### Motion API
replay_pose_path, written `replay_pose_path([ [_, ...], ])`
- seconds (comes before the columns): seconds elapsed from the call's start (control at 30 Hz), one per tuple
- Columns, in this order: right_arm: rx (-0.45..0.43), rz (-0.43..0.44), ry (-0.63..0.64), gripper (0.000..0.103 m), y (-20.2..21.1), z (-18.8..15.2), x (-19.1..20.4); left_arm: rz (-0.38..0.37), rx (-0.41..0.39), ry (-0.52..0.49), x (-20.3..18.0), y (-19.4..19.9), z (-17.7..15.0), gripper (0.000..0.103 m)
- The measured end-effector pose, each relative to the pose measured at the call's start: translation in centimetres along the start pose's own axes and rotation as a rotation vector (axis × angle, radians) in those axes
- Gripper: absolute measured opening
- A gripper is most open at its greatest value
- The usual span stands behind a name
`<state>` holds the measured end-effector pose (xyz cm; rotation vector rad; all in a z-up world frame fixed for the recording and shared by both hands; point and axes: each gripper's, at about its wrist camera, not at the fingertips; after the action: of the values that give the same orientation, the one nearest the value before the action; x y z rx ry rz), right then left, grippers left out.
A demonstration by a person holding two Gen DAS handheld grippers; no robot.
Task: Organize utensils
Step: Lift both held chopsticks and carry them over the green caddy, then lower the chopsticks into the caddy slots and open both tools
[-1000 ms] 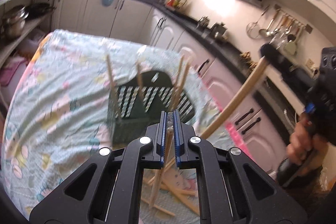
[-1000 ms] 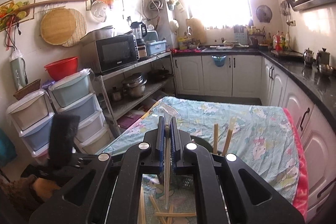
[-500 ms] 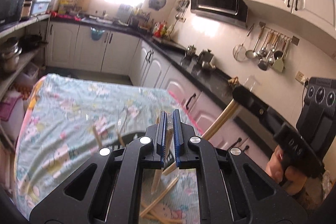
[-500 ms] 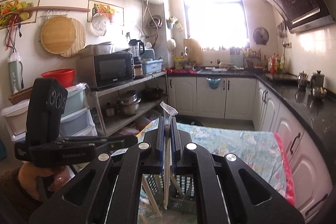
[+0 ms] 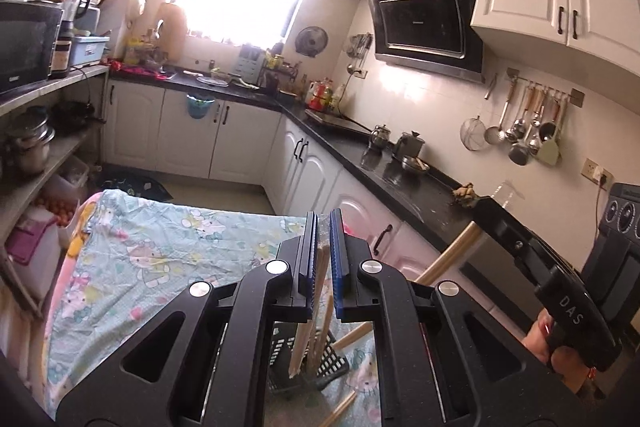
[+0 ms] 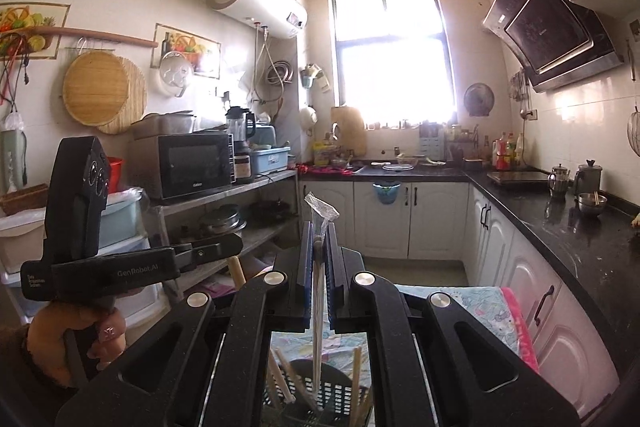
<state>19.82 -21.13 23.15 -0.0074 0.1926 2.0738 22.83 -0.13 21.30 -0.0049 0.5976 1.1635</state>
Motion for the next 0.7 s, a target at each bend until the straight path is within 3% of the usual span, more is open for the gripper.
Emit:
replay_pose_path([
  [0.7,0.129,-0.036,-0.012,0.006,-5.6,-8.0,-0.5,0.05,0.05,0.03,3.5,-4.2,-5.6,0.004],
])
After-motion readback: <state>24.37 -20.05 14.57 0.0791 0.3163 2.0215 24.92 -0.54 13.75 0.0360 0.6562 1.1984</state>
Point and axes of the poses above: each gripper's, at about its wrist camera, not at the fingertips, and y roughly against the way its jaws point, x to its left, z to its top, and after that the axes turned 8 degrees about y, right-handed
